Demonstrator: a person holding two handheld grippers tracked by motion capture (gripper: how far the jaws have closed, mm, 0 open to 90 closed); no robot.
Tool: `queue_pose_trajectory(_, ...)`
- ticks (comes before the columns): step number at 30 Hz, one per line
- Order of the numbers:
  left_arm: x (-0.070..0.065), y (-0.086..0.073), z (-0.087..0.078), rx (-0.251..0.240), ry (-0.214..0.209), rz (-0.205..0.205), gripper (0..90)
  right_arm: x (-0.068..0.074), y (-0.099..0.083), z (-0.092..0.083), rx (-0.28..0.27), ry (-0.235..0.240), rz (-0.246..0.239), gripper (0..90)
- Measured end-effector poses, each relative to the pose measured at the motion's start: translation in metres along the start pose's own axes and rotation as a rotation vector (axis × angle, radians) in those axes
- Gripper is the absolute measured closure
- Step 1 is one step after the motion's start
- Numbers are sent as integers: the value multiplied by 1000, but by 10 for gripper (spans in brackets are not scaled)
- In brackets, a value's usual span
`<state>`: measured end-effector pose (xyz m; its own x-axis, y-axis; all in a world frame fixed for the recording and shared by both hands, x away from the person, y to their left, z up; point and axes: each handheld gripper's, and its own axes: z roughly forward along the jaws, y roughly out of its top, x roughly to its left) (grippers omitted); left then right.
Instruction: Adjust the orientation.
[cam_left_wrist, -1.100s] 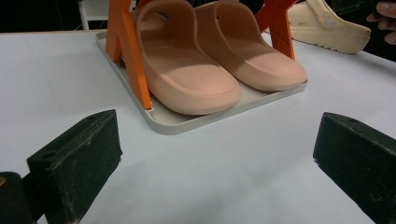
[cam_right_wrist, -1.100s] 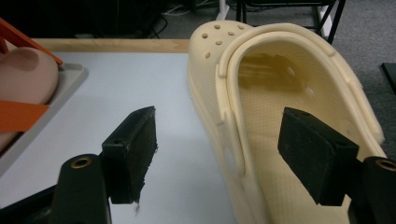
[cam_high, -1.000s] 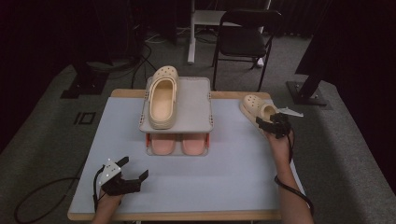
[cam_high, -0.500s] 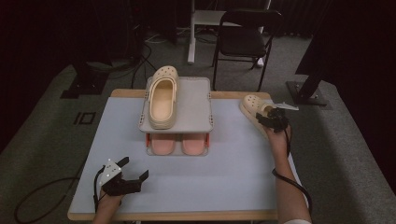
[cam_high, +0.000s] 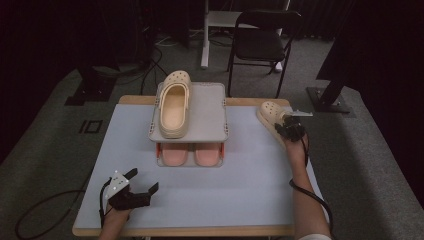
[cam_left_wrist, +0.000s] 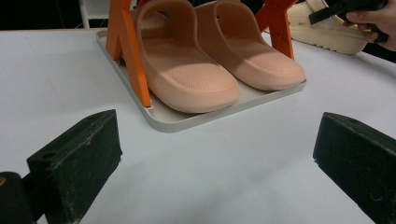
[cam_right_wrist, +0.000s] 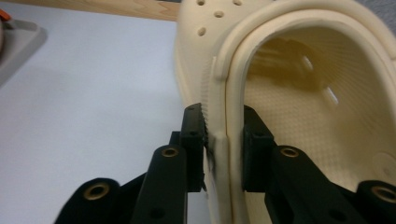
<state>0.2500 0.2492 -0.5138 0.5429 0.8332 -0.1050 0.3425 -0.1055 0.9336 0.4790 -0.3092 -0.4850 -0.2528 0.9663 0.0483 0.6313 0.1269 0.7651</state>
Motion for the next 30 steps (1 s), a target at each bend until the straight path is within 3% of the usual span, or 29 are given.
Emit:
queue_pose_trajectory(3,0,0,0,-1,0,1,10,5,2,-1,-1,8,-35,768)
queue_pose_trajectory(8,0,1,-1,-4,0,3,10,10,3,-6,-14,13,-34,770)
queue_pose_trajectory(16,1,1,-2,-6,8,7,10,27,5,-30,-43,48,-78,772)
queue_pose_trajectory(23,1,2,-2,-10,9,6,10,45,-8,-50,-44,53,-131,771)
queue_pose_trajectory(30,1,2,-2,-10,11,10,10,56,-28,-68,-51,60,-142,772)
